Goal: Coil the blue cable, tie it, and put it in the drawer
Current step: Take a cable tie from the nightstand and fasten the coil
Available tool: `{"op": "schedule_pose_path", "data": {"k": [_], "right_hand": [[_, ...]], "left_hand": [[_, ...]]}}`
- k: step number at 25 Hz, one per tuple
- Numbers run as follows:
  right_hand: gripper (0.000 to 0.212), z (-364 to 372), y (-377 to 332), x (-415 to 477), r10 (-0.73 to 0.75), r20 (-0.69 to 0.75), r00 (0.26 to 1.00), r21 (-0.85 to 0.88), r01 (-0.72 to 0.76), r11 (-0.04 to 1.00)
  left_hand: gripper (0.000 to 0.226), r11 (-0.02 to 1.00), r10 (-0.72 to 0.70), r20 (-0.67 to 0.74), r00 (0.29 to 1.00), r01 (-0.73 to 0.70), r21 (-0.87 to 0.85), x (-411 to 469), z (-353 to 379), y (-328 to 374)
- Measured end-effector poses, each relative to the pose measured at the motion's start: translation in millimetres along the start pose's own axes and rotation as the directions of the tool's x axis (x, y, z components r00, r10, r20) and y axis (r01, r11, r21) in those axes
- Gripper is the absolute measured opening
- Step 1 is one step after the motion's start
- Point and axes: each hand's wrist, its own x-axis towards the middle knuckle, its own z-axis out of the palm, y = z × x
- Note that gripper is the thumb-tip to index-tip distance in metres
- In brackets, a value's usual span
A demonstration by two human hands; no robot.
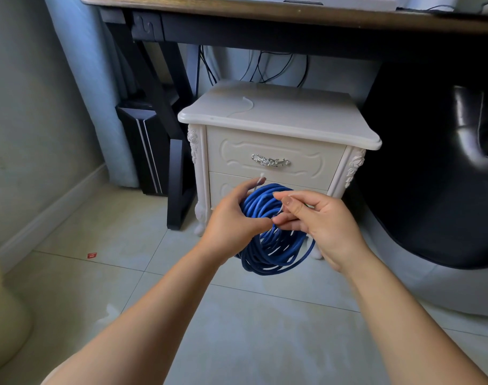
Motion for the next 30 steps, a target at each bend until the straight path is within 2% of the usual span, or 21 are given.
{"op": "schedule_pose_path", "data": {"k": [3,7,13,22,30], "right_hand": [[0.017,0.3,-2.3,1.8,0.054,-0.035,0.998,0.064,-0.051,0.997],[0.005,-3.8,-7.1,3.9,0.113,-0.086,0.99,0.081,-0.106,0.991],[0.013,2.6,-7.1,4.1,0.156,-0.113,0.981,-0.016,-0.159,0.987],[0.009,-1.9,-15.2,4.2,0.293,-0.097,0.951,-0.123,-0.303,0.945],[0.008,-1.9,-8.8,7.1,0.249,-0.085,0.965,-0.152,-0.259,0.954]], "left_hand": [[0.077,1.0,0.011,0.03,0.999,-0.011,0.011,0.7,-0.9,0.0],[0.078,0.999,0.038,0.074,0.997,-0.038,-0.005,1.1,0.5,0.0],[0.075,0.997,0.074,0.1,0.992,-0.077,0.024,3.9,2.8,-4.2],[0.074,0.987,0.118,0.107,0.987,-0.128,0.097,5.8,5.4,-9.3],[0.075,0.982,0.122,0.129,0.984,-0.139,0.131,6.7,2.5,-9.5]]}}
